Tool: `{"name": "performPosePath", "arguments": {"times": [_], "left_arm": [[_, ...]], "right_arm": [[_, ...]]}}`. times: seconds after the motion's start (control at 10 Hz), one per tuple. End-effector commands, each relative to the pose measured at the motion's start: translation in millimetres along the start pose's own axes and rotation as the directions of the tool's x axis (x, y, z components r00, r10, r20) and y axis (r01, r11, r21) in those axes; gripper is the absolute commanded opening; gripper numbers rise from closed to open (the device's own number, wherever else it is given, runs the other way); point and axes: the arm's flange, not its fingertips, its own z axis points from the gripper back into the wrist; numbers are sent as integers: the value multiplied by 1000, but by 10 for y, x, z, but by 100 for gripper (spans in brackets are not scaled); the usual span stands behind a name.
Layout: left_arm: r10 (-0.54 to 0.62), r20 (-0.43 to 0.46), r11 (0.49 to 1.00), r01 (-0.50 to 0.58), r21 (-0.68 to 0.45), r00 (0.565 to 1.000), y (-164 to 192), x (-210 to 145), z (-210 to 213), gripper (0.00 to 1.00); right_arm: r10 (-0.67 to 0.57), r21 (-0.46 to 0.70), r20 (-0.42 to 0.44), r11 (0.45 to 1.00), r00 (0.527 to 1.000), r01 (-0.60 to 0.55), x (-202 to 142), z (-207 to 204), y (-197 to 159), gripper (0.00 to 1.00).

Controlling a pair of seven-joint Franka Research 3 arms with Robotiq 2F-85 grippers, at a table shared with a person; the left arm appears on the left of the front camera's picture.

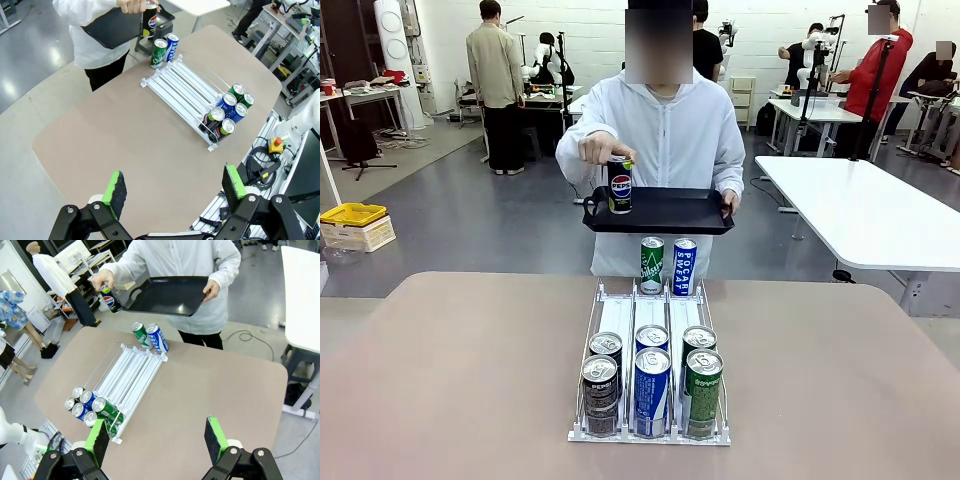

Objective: Retrieve and hand over the desired beverage to the person.
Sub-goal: Pick up a can of the same type that the person held from the Automatic Can Dispenser.

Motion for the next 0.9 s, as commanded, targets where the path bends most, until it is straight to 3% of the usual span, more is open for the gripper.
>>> {"name": "performPosePath", "arguments": {"times": [0.0,0.8], "left_arm": [[-15,1,1000,15,-3,1000,13,3,16,100],[-15,1,1000,15,-3,1000,13,3,16,100]], "right_arm": [[-2,20,5,1000,1000,1,11,-11,11,100],[-2,20,5,1000,1000,1,11,-11,11,100]]}}
